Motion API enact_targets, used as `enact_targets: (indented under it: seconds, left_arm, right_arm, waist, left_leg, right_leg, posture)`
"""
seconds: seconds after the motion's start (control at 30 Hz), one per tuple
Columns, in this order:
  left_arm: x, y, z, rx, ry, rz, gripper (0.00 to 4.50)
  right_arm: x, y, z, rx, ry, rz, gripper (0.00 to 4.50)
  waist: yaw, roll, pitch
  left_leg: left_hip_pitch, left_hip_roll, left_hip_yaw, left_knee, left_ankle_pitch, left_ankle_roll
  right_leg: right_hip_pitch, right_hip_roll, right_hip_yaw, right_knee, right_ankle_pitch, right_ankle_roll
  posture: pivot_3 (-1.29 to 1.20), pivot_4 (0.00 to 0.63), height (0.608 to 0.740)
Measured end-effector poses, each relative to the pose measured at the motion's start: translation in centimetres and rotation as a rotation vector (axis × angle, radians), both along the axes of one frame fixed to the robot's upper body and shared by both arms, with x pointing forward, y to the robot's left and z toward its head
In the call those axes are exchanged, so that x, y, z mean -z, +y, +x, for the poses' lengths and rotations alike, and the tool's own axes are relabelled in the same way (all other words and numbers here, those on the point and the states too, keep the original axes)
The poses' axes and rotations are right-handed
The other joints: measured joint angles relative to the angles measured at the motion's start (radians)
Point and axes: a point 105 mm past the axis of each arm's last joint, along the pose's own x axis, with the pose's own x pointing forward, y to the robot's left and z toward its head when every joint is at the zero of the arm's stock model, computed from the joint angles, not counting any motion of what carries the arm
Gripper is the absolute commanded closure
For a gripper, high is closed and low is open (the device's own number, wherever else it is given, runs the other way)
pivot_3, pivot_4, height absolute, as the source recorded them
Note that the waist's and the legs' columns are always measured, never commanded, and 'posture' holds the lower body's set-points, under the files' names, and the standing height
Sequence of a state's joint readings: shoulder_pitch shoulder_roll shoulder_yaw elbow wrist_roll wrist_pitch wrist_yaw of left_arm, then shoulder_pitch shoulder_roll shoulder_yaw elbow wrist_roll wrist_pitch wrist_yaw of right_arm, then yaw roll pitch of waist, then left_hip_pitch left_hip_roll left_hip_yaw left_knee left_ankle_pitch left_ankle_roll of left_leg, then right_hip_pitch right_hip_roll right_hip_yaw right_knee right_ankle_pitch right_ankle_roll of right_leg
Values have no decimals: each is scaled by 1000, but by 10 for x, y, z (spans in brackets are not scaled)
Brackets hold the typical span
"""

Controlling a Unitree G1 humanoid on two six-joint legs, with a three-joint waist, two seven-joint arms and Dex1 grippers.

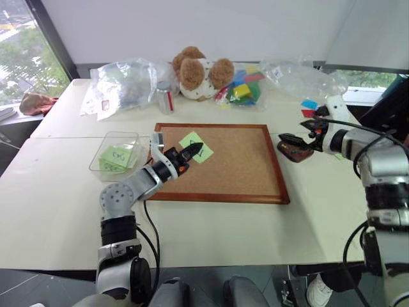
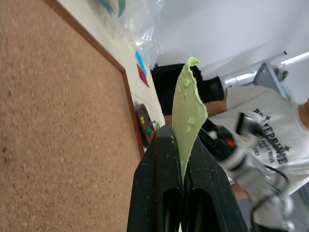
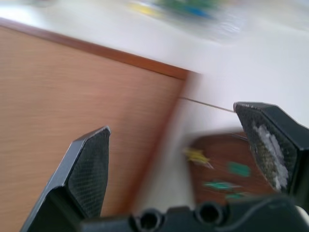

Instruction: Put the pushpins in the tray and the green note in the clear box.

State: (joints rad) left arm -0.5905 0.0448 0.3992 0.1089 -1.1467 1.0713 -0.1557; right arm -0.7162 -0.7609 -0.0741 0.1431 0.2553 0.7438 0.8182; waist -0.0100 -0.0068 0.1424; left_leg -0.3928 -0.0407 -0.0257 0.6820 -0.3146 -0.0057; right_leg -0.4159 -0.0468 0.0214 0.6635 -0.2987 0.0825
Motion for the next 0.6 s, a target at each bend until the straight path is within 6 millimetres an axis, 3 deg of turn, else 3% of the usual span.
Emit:
enact_targets:
  seconds: [0.2,0.4,0.5,0.6]
  left_arm:
    - [-27,10,2,-79,-83,34,4500]
    - [-67,42,8,-302,-204,127,4500]
    - [-72,73,13,-455,-197,219,4500]
    - [-77,124,16,-620,-188,347,4500]
  right_arm:
    - [-11,73,-57,-368,-8,-9,28]
    - [-10,101,-81,-511,9,14,28]
    - [-6,109,-82,-538,10,22,28]
    - [-2,116,-82,-558,9,21,28]
  waist:
    - [1,0,0]
    - [1,0,0]
    - [-4,-1,0]
    - [-4,-1,0]
  left_leg:
    - [0,0,-1,0,0,0]
    - [0,0,-1,0,0,0]
    - [0,0,0,0,0,0]
    - [0,0,-1,-1,0,0]
  right_leg:
    - [0,0,0,0,0,0]
    - [0,0,0,0,0,0]
    - [-1,0,0,1,0,0]
    - [-2,0,0,2,0,0]
  posture:
    - [0,150,740]
    - [0,150,740]
    - [0,150,740]
    - [0,150,740]
